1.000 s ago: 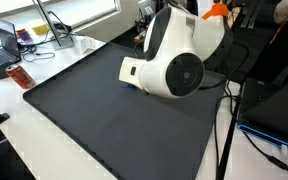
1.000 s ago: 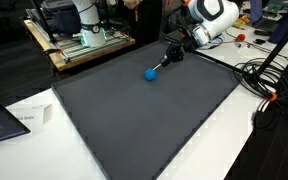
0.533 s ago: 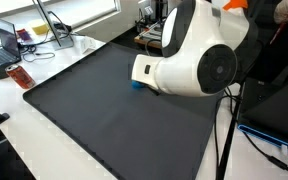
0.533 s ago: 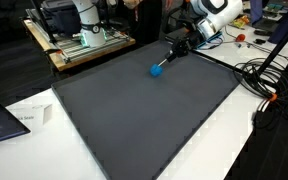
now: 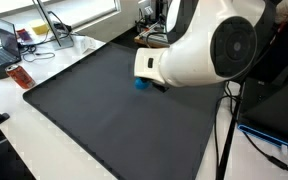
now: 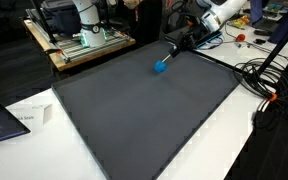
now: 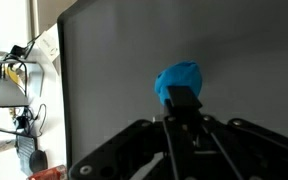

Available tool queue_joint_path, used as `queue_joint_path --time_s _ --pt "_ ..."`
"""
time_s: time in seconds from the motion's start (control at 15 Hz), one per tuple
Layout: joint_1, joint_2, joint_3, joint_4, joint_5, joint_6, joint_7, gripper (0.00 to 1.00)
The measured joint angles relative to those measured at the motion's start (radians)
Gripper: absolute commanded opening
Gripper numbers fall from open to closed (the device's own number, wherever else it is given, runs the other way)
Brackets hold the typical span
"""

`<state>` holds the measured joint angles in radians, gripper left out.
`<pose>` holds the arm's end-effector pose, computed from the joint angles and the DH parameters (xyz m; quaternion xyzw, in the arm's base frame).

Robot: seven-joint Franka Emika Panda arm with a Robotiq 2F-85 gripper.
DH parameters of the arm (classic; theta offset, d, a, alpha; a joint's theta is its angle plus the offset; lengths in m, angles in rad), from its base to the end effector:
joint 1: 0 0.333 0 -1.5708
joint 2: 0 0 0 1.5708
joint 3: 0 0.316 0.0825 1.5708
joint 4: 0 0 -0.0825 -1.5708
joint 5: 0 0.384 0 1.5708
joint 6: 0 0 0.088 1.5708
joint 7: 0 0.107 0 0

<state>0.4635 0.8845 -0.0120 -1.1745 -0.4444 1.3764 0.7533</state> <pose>0.6349 0.2519 0.2346 0.9126 -0.1056 -0.1424 0.3685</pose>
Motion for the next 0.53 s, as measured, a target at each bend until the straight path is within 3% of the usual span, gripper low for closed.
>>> queue_joint_path --time_s 0.53 --pt "-0.129 -0.091 0.014 -0.023 0.117 0.05 -0.132 0.03"
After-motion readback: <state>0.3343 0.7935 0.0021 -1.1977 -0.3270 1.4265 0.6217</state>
